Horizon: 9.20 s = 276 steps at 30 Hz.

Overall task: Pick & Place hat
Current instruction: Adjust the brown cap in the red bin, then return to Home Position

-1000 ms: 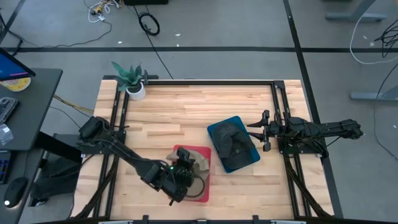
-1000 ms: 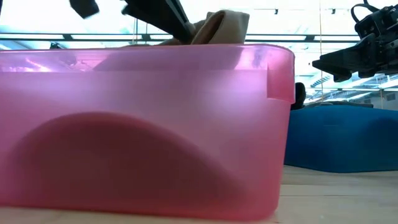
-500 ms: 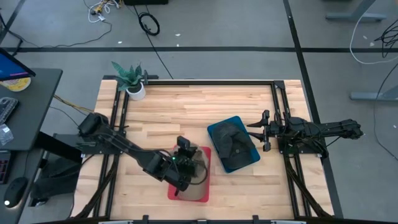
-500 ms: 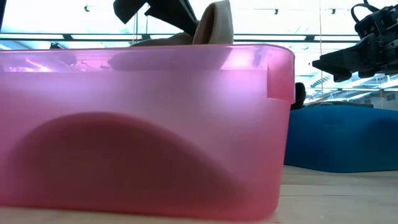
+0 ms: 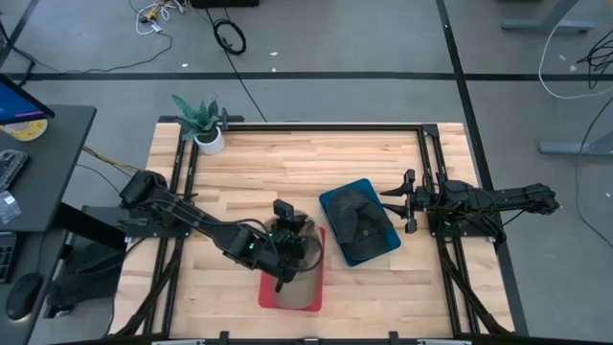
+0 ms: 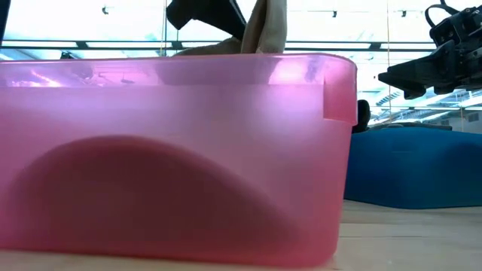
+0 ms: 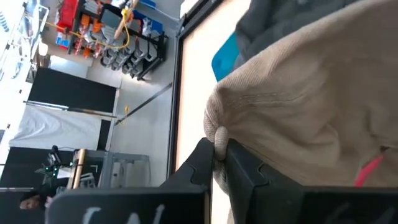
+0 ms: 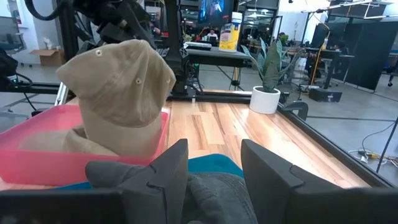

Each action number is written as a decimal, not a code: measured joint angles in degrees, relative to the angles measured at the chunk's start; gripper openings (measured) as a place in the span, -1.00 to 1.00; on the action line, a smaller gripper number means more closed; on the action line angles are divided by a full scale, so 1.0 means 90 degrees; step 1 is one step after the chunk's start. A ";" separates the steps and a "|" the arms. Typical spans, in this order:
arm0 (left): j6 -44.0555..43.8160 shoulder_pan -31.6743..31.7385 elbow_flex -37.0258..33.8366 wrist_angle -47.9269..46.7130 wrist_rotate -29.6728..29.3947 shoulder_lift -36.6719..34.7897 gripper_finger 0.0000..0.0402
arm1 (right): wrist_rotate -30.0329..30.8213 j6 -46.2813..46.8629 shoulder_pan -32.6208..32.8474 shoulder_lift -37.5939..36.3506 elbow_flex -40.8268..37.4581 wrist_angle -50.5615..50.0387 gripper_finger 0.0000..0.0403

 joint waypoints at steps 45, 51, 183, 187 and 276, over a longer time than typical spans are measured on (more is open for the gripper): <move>-0.3274 0.0036 0.0470 -0.1752 0.2034 -0.0002 -0.89 | 0.0002 0.0002 -0.0002 -0.0001 -0.0001 -0.0002 -0.23; -0.3500 -0.0133 0.0470 -0.1652 0.3428 -0.0002 -0.89 | -0.0001 0.0000 0.0001 0.0000 -0.0001 -0.0002 -0.23; -0.0334 0.1749 -0.7432 0.4163 0.5632 -1.0661 0.04 | 0.0002 0.0002 -0.0002 0.0057 -0.0001 -0.0002 -0.23; -0.0333 0.1746 -0.7680 0.4261 0.5762 -1.1263 0.04 | 0.0002 0.0002 -0.0001 0.0057 -0.0001 -0.0001 -0.23; -0.0505 0.1741 -0.9058 0.4021 0.6280 -1.1069 0.04 | 0.0001 0.0002 0.0001 0.0096 -0.0001 0.0000 -0.23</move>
